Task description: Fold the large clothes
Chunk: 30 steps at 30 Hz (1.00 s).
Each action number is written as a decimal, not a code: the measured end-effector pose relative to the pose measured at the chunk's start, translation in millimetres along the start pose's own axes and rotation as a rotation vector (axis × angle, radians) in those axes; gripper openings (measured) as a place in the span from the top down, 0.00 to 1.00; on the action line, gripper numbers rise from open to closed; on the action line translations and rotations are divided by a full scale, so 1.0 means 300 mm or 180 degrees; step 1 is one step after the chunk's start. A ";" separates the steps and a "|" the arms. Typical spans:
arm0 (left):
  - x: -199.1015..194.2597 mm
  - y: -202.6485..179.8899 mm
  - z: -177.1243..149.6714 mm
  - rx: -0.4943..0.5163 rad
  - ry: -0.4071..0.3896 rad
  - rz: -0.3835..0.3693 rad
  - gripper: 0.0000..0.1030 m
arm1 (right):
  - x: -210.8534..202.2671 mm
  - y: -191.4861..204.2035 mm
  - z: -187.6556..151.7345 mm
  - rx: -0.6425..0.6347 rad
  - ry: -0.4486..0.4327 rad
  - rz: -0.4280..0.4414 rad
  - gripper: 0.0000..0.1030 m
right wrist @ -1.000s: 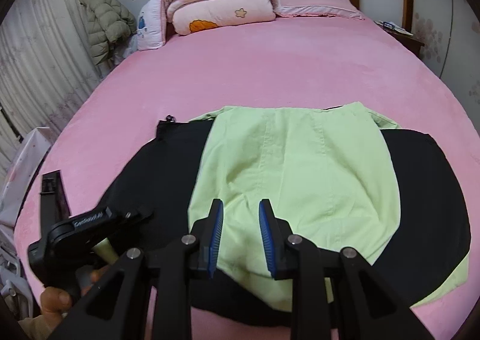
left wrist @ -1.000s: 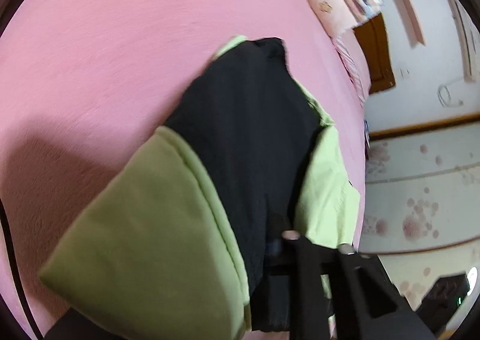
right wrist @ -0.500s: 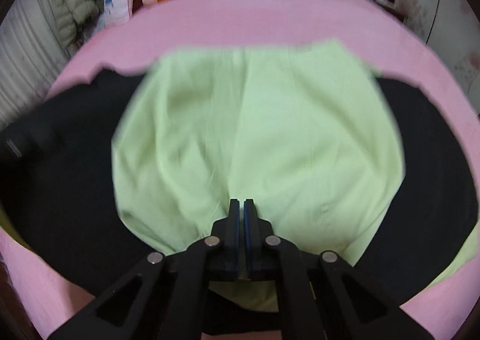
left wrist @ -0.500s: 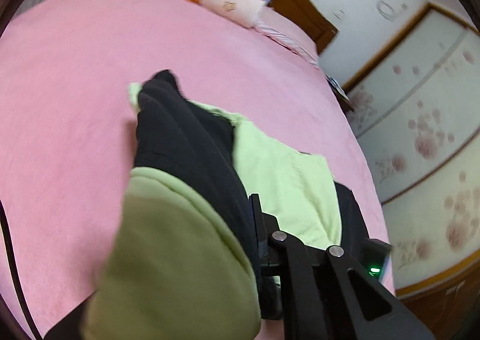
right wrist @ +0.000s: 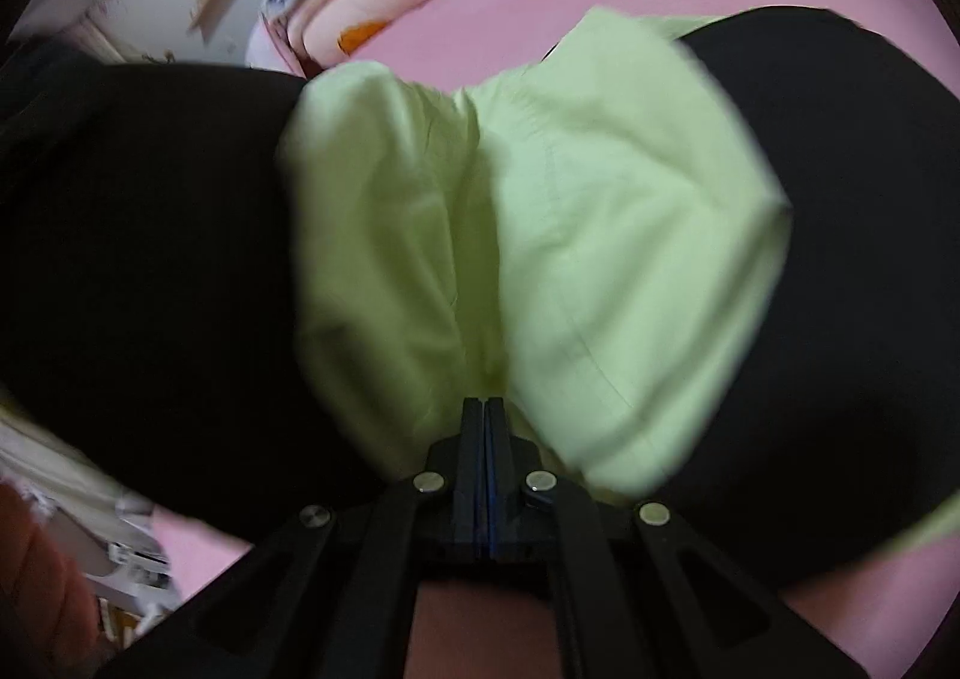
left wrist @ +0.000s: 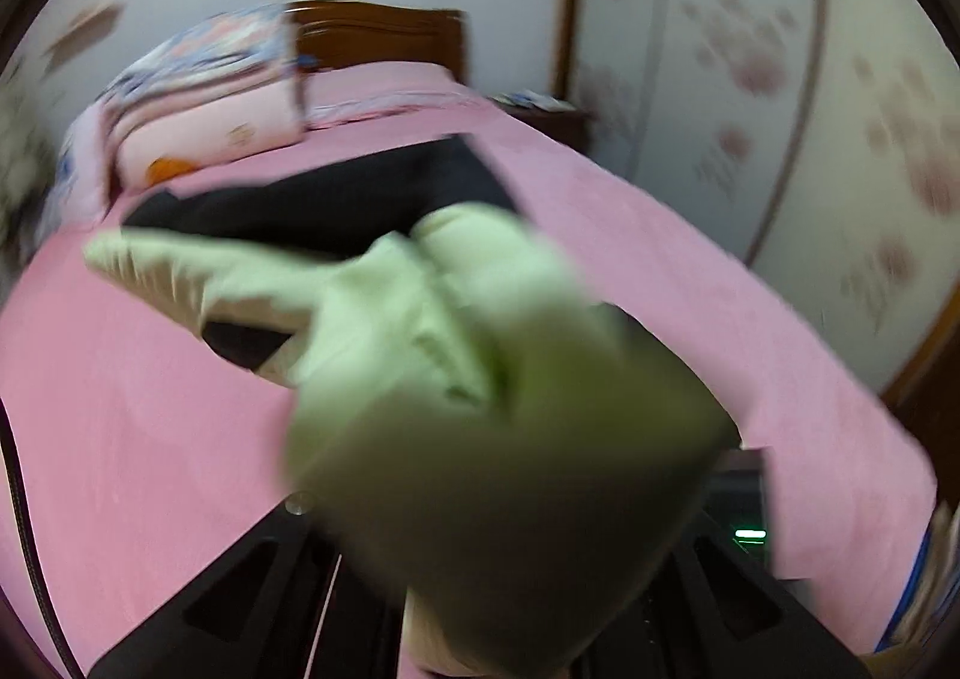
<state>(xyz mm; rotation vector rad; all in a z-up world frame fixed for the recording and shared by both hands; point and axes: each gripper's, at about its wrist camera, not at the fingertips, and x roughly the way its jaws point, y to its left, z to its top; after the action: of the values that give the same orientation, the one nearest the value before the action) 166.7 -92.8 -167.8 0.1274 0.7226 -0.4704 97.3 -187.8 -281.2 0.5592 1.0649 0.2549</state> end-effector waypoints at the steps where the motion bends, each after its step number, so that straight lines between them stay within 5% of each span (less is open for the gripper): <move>1: 0.035 -0.053 0.007 0.0120 0.0065 -0.0027 0.95 | -0.060 -0.038 -0.017 0.0067 -0.0048 -0.0009 1.00; 11: 0.412 -0.378 -0.142 0.0776 0.0980 -0.0282 0.91 | -0.436 -0.408 -0.166 0.0497 -0.0195 -0.1041 0.98; 15: 0.426 -0.371 -0.155 0.0773 0.1000 -0.0314 0.84 | -0.499 -0.447 -0.151 0.0494 -0.0268 -0.1253 0.96; 20: 0.363 -0.311 -0.101 0.0360 0.1134 -0.0720 0.49 | -0.524 -0.404 -0.060 0.0370 -0.0408 -0.1250 0.94; 24: 0.202 -0.239 -0.067 -0.0066 0.1021 -0.1072 0.44 | -0.572 -0.381 0.022 0.0310 -0.0550 -0.1098 0.76; 27: 0.075 -0.152 -0.054 -0.0309 0.0780 -0.1000 0.37 | -0.568 -0.345 0.114 0.0398 -0.0583 -0.0872 0.63; 30: 0.048 -0.033 -0.025 -0.0487 0.0645 -0.0645 0.36 | -0.539 -0.335 0.158 0.0492 -0.0499 -0.0695 0.59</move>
<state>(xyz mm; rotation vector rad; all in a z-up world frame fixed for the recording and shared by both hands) 167.2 -104.9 -182.5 -0.0432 0.9728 -0.5987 55.9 -360.3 -197.2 0.5860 0.9886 -0.0626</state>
